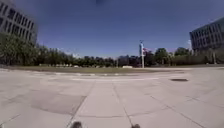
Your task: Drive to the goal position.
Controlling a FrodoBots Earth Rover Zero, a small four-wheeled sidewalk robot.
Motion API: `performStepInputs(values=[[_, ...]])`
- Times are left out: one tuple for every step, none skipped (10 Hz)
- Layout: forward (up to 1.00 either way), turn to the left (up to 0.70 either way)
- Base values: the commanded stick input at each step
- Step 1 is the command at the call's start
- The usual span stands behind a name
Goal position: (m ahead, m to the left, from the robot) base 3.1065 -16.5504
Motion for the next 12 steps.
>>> performStepInputs(values=[[0.85, -0.31], [0.85, -0.31], [0.85, -0.31], [0.85, -0.31], [0.85, -0.31], [0.85, -0.31], [0.85, -0.31], [0.85, -0.31], [0.85, -0.31], [0.85, -0.31], [0.85, -0.31], [0.85, -0.31]])
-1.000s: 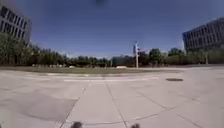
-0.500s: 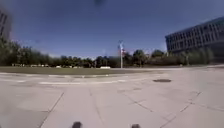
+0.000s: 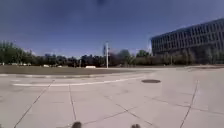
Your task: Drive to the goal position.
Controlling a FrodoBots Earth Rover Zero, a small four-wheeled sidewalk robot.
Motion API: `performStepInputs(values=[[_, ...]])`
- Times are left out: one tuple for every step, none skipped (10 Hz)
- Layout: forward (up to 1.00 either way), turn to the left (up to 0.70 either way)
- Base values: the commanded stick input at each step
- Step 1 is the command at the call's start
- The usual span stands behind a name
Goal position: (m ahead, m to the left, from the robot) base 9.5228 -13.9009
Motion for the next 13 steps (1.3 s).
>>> performStepInputs(values=[[0.85, -0.31], [0.85, -0.31], [0.85, -0.31], [0.85, -0.31], [0.85, -0.31], [0.85, -0.31], [0.85, -0.31], [0.85, -0.31], [0.85, -0.31], [0.85, -0.31], [0.85, -0.31], [0.85, -0.31], [0.85, -0.31]])
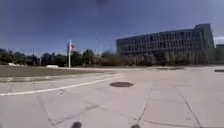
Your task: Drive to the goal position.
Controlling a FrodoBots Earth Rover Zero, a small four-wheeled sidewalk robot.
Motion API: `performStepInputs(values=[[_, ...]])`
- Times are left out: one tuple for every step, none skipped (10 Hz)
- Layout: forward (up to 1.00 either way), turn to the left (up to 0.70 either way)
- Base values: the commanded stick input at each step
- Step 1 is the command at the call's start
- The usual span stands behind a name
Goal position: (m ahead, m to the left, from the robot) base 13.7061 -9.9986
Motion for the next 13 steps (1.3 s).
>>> performStepInputs(values=[[0.85, -0.31], [0.85, -0.31], [0.85, -0.31], [0.85, -0.31], [0.85, -0.31], [0.85, -0.31], [0.85, -0.31], [0.85, -0.31], [0.85, -0.31], [0.85, -0.31], [0.85, -0.31], [0.85, -0.31], [0.85, -0.31]])
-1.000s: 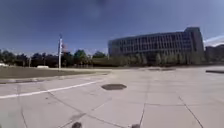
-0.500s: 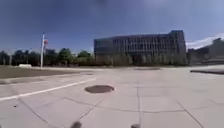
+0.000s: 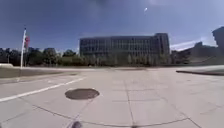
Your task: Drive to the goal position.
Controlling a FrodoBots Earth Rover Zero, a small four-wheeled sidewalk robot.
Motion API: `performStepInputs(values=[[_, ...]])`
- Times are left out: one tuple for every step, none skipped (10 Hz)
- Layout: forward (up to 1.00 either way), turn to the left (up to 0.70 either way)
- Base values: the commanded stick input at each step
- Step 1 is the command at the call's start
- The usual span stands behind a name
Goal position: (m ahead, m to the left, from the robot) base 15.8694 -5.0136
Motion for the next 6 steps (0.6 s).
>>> performStepInputs(values=[[0.85, -0.31], [0.85, -0.31], [0.85, -0.28], [0.85, 0.03], [0.85, 0.02], [0.85, -0.21]])
